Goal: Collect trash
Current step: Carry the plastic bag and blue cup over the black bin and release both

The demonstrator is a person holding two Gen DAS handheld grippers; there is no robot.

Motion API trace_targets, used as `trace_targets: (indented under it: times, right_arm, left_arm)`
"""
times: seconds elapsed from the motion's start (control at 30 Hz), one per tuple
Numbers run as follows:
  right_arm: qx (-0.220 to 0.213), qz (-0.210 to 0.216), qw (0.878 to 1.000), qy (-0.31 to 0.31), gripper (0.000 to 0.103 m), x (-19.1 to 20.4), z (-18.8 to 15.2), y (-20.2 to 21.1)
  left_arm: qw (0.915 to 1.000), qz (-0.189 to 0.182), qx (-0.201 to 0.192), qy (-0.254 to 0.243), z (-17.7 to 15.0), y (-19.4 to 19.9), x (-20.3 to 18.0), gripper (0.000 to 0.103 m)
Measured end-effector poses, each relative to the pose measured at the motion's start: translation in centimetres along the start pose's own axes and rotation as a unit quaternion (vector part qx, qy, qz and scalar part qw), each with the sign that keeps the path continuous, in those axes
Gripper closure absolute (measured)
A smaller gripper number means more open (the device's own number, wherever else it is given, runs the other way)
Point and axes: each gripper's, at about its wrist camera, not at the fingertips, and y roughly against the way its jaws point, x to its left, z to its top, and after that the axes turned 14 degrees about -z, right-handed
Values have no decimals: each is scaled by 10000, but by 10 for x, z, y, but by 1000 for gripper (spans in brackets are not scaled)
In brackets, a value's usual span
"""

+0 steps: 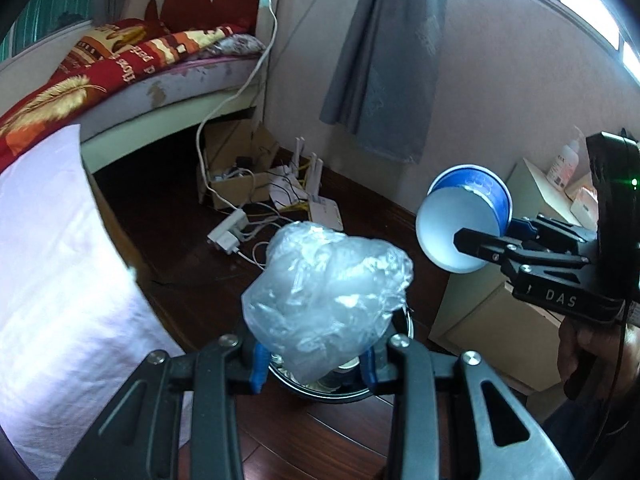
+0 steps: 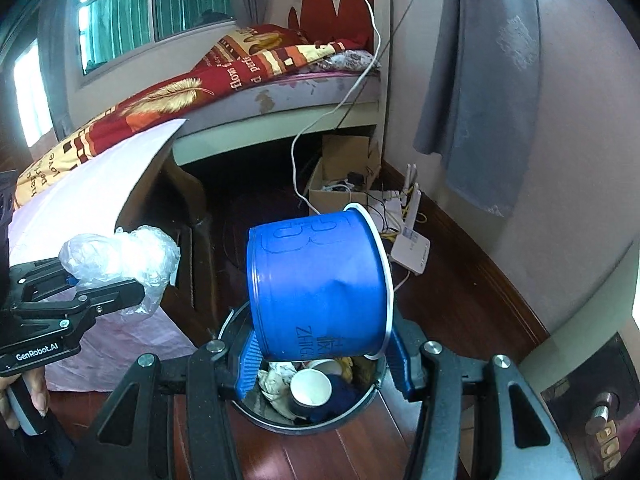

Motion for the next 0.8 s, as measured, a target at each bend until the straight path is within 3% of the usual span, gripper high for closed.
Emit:
trace_targets:
  times: [0.37,0.63,0.8]
  right_arm:
    - [510,71,9984,225,48,-3,-31,-43]
    - [1104,239,9915,648,48,14,-57,-92]
    - [1247,360,9882,811,48,28,-59,-116]
  left_arm:
    - [9981,-189,562,148,-15,-43,4,66]
    - [9948,-279,943,271,-26,-79,17,66]
    - [9920,-291,1172,370,-32,-98,28,66]
